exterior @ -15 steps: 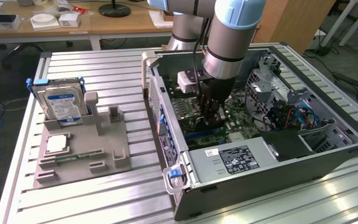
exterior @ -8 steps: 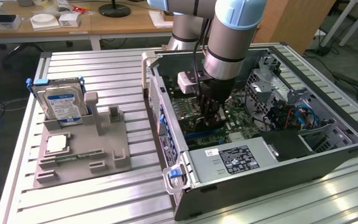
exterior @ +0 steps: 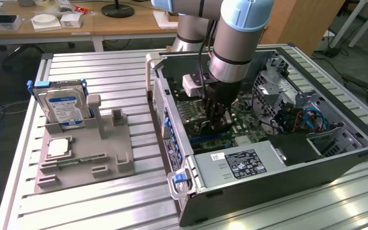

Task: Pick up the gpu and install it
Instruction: 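Insert the gpu into the slot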

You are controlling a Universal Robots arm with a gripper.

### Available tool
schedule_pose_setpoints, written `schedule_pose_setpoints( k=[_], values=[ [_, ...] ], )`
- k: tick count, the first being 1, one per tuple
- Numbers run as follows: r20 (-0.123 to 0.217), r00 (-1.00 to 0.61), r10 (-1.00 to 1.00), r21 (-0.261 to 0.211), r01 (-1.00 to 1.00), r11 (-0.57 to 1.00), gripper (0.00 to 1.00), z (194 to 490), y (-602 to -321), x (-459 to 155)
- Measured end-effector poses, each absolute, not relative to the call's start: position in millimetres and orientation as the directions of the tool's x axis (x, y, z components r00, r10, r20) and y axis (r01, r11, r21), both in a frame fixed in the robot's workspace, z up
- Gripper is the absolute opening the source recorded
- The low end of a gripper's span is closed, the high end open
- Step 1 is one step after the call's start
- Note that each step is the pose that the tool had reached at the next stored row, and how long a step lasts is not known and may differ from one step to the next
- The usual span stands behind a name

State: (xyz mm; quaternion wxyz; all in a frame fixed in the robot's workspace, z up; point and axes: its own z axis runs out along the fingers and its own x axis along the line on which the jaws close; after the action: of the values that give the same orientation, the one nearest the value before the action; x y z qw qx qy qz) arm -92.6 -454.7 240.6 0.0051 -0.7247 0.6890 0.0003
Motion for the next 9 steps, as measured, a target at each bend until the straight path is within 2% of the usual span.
schedule_pose_setpoints(
  k=[9],
  values=[
    [-0.008, 0.050, -0.999, -0.007, -0.999, -0.050, 0.27, 240.3, -454.8, -92.7]
  ],
)
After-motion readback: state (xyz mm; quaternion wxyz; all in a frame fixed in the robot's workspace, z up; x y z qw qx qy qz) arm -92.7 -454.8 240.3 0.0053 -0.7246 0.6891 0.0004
